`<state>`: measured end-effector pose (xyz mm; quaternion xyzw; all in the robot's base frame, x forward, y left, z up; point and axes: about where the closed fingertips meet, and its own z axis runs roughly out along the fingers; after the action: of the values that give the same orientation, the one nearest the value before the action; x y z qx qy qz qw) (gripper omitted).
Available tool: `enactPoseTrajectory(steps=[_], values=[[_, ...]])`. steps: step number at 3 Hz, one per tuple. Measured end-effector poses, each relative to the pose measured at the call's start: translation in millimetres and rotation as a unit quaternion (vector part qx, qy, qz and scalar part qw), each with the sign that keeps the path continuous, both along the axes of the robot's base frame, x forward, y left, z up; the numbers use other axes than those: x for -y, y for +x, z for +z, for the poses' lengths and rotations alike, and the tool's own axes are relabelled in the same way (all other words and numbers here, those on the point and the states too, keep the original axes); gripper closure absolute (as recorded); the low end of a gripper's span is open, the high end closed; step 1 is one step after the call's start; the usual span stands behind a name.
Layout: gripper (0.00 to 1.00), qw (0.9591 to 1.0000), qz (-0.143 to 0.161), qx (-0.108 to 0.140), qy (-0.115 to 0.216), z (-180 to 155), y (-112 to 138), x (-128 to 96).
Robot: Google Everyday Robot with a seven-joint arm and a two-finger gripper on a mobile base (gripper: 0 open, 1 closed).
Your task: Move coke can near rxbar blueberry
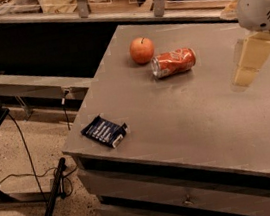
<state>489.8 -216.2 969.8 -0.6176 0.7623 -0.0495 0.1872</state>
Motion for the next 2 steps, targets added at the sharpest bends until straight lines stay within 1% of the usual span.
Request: enactPoseTrajectory(steps=[1,2], values=[[0.0,0.9996,0.022,0.013,-0.006,-6.5,25.9,-11.6],[0.0,0.999,0.039,0.018,-0.012,-16.0,50.5,-21.5]])
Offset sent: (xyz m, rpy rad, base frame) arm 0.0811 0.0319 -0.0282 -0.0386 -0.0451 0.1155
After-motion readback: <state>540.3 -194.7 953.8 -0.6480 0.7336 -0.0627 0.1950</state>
